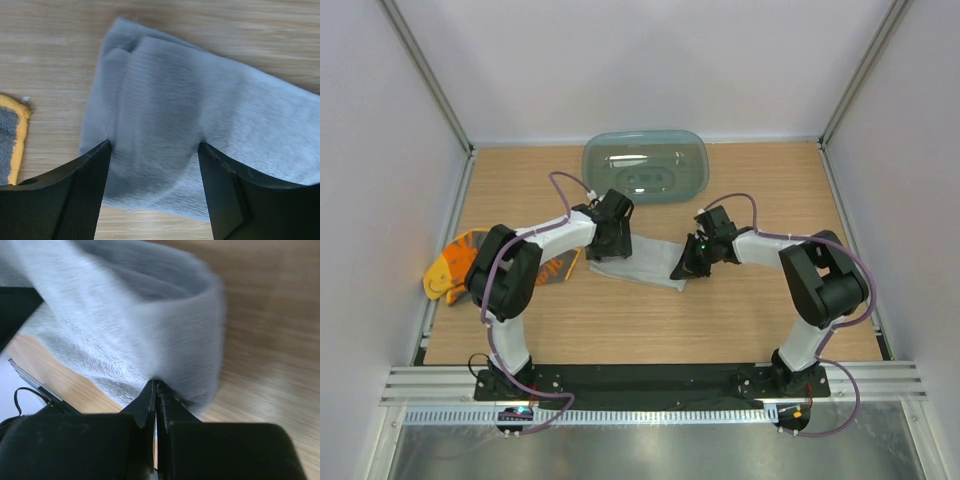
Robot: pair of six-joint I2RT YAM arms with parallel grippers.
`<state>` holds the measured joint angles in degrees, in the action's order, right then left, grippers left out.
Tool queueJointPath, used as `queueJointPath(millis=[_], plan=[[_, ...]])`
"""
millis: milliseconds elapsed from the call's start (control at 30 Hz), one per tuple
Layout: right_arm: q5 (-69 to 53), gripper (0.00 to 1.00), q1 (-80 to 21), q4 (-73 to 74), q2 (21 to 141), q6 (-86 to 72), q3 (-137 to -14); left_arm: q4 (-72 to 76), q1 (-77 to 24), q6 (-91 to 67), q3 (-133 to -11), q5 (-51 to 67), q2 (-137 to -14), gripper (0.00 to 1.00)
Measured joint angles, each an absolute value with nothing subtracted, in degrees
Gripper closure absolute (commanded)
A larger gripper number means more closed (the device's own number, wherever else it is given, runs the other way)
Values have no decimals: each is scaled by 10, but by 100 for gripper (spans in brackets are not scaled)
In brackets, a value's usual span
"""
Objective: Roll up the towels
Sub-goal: Fold the towel
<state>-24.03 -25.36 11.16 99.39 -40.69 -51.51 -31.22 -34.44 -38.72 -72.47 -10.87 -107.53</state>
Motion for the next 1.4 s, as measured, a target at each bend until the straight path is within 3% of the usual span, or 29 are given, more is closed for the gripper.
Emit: queueJointPath(millis=[433, 600, 733, 867, 967, 1033, 1400], plan=[[-229, 99, -250, 85, 953, -425, -446, -294, -314, -380, -715, -89, -1080, 30], [-179, 80, -249, 165, 901, -412, -434, -307, -309, -356, -727, -141, -1090, 32], [-140, 77, -249, 256, 854, -397, -439, -337, -296, -338, -756, -201, -1100, 30], [-111, 73, -249, 329, 801, -389, -479, -383, -292, -327, -783, -256, -1100, 21], [-103, 62, -249, 340, 779, -388, -519, -401, -297, -325, -788, -274, -1088, 19], [-102, 59, -249, 334, 782, -386, -546, -416, -307, -325, -788, -281, -1069, 19], [-203, 74, -249, 189, 1010, -401, -649, -429, -430, -359, -757, -269, -944, 19]])
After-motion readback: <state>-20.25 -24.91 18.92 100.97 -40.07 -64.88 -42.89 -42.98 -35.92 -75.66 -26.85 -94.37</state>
